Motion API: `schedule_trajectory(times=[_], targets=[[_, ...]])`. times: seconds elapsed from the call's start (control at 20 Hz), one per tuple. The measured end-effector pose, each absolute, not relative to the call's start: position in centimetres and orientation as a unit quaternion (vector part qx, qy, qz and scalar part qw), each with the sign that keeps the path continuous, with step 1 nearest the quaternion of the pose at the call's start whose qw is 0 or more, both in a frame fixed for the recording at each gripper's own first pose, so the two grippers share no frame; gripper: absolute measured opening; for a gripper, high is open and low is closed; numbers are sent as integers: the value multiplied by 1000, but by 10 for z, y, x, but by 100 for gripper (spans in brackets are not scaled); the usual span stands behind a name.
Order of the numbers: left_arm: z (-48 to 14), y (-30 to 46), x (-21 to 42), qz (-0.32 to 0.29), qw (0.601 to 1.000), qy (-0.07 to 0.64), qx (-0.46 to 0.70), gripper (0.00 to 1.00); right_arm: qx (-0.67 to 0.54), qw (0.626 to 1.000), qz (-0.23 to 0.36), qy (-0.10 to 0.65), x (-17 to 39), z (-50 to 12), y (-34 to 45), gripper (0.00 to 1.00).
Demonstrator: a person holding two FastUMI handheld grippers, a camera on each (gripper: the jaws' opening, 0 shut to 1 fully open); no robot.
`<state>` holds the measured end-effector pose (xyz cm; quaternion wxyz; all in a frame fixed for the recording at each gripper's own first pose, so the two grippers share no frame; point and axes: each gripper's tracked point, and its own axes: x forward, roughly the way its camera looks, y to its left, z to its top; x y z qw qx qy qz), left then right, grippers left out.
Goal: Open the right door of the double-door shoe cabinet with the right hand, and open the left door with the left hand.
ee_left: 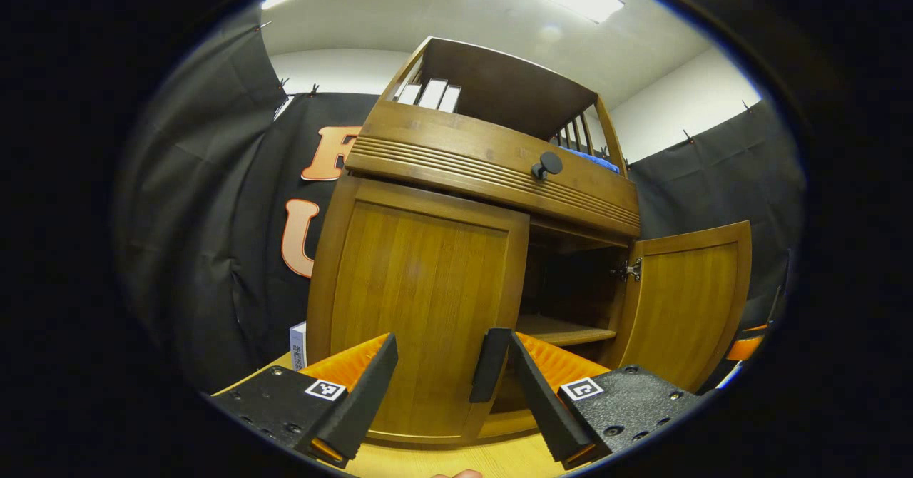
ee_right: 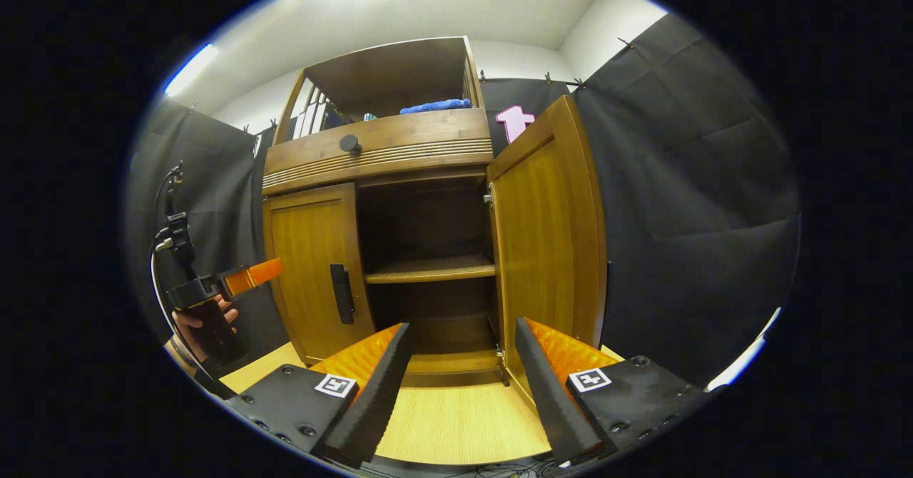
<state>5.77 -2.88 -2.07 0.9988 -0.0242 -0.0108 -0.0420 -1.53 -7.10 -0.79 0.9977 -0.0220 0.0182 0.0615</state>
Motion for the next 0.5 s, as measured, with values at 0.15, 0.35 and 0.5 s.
schedule_trajectory(times=[0.15,0.35,0.5], targets=[[-29,-37,68,-52,998,-4,-36,97,1,998,58,19,-11,-9,-72,92],[-53,-51,90,-68,996,28,-40,92,1,999,48,13,-6,-9,-82,98],[-72,-62,102,-71,996,40,-23,91,2,999,42,17,-2,-13,-86,99]])
